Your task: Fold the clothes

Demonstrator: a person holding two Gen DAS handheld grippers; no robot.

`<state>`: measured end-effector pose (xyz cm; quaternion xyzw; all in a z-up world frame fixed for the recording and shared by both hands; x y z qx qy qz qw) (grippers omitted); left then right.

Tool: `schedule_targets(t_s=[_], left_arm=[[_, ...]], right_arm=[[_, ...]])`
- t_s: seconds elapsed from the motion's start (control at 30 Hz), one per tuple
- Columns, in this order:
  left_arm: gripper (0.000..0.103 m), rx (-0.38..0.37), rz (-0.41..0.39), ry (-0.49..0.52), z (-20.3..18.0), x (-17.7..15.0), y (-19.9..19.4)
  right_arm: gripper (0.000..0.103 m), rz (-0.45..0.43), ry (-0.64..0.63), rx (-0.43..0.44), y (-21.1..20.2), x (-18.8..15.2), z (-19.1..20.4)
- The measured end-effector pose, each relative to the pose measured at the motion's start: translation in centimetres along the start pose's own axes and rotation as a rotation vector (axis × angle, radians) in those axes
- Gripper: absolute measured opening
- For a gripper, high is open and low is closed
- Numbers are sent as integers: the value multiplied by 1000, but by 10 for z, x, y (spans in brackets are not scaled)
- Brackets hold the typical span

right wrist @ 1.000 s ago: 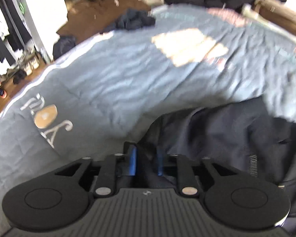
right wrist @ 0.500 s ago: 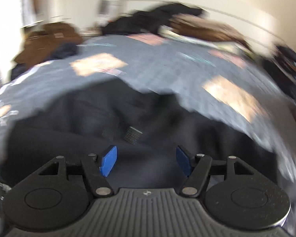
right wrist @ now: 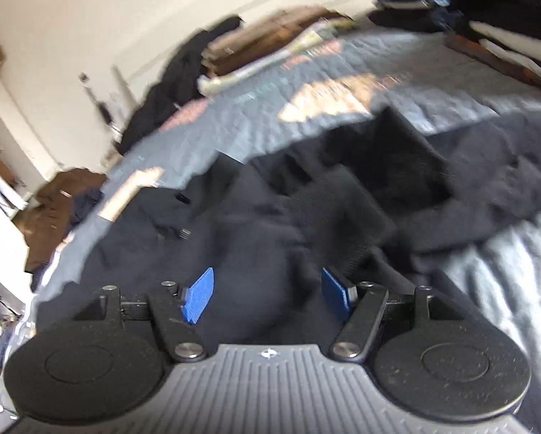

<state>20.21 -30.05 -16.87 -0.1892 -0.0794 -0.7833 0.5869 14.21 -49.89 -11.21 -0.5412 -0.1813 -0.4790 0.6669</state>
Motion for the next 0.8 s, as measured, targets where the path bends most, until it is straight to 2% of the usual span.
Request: schedule_targets(t_s=[0.03,0.07,0.17,0.27,0.3,0.33,0.4,0.43,0.47,0.53,0.6,0.63,0.7,0.77,0.8], left_arm=[[26,-60,7,0,-8,3,5],[11,-105,17,2,-15,5,9],[5,-177,61,12,-34,6,24],[3,-244,110,-7,-41,1,33],[3,-258,119,-2,-37,-1,32],[9,-272,129,4,-33,-4,30],[30,-320,124,-30,-15,-8,22],[60,-349,97,-74,-1,-7,19],[80,-378,70,-118,13,-5,15],[82,-424,25,-206,44,-4,10],[82,-431,36,-325,78,-7,21],[80,-470,55,-434,93,-9,33],[78,-608,121,-729,115,-17,49],[59,-741,186,-1009,133,-23,63],[55,-806,215,-1116,131,-28,69]], right_arm=[[66,-19,-21,13,1,1,7],[67,-25,-45,19,6,2,13],[69,13,-73,31,29,1,23],[69,63,-96,-53,52,-6,8],[69,69,-82,-45,56,-6,3],[69,74,-67,-37,60,-6,-2],[69,81,-49,-20,63,-7,-9],[69,79,-58,-17,63,-6,-9],[69,79,-73,-15,63,-8,-7],[69,77,-94,-6,63,-9,-5],[69,77,-99,6,61,-9,-6],[69,75,-94,13,59,-7,-6],[69,76,-93,21,57,-5,-8],[69,82,-99,26,56,-4,-9],[69,84,-103,28,56,-4,-10]])
Point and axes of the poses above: each gripper's, at about its wrist camera, not at the fingertips, and y roughly the way its jaws point, z to its left, x to its top, the point moved 8 cm from there along y, roughly the way its jaws point, and after that the axes turned 8 degrees about -y, right-handed, at the moved point
